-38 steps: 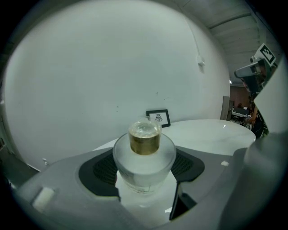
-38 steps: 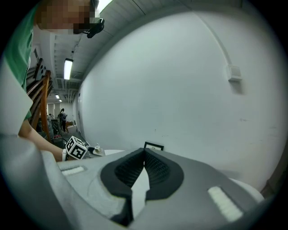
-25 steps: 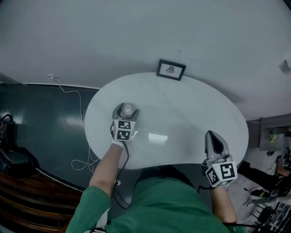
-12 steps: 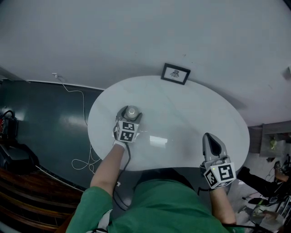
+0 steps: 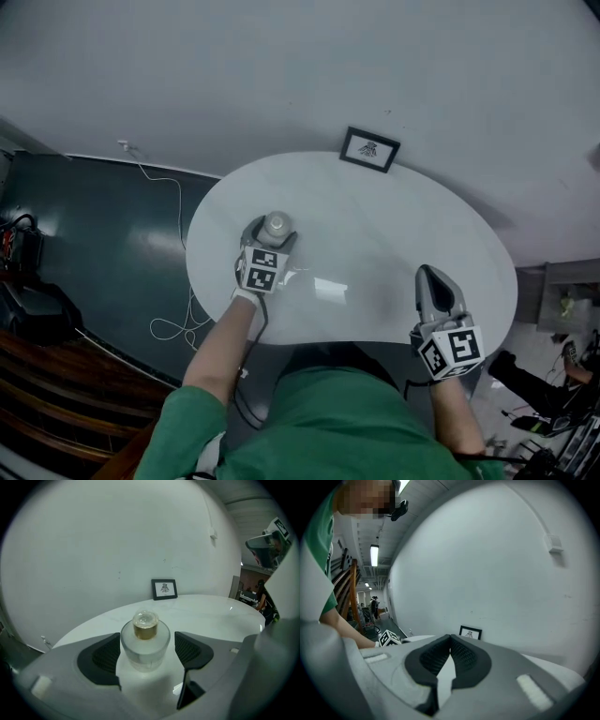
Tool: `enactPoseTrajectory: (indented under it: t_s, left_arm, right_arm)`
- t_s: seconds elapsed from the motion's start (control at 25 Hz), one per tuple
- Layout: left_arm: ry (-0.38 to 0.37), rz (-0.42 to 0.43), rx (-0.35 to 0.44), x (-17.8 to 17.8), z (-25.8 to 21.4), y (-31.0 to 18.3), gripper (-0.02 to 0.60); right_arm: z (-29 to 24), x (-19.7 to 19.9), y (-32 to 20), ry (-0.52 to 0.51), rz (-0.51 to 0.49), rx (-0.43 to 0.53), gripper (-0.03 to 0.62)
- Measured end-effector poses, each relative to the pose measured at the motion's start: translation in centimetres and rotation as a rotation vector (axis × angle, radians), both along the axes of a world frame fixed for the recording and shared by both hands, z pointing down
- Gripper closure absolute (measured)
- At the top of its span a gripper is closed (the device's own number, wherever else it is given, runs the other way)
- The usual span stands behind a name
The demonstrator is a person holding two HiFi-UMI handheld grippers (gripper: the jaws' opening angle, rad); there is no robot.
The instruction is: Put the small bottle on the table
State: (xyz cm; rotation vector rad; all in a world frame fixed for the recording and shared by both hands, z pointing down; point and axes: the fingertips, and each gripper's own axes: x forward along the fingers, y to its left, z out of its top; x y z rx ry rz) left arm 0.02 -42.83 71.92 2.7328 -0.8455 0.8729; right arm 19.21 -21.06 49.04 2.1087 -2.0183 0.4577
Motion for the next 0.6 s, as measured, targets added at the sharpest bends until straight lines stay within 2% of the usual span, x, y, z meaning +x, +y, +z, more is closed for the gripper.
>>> enactPoseTrajectory:
  t_s: [0.24,0.48,0.56,0.6]
  left_arm:
    - [0.042,-0.056,0.033,-3.2,-4.3,2.9,0.227]
    - [0.166,-0.182,0.054,-5.0,-10.4,3.3,0.23]
    - [0.2,-0.206,0.076,-5.3,-13.1,3.7,0.253]
    - [0.217,-0.207,0.089,-5.3,-14.4,3.9,0.287]
  right_arm:
    - [-0.5,-0.7,-1.0,-0.006,-0.05,0.036,0.595]
    - [-1.7,-0.5,-2.2,0.001,-0.085,0.089,0.595]
    - [-2.5,-0.5,-2.7,0.007,-0.094,0.113,0.595]
    - [-2.9,-0.5,-2.9,0.009,-0.101,0.126,0.595]
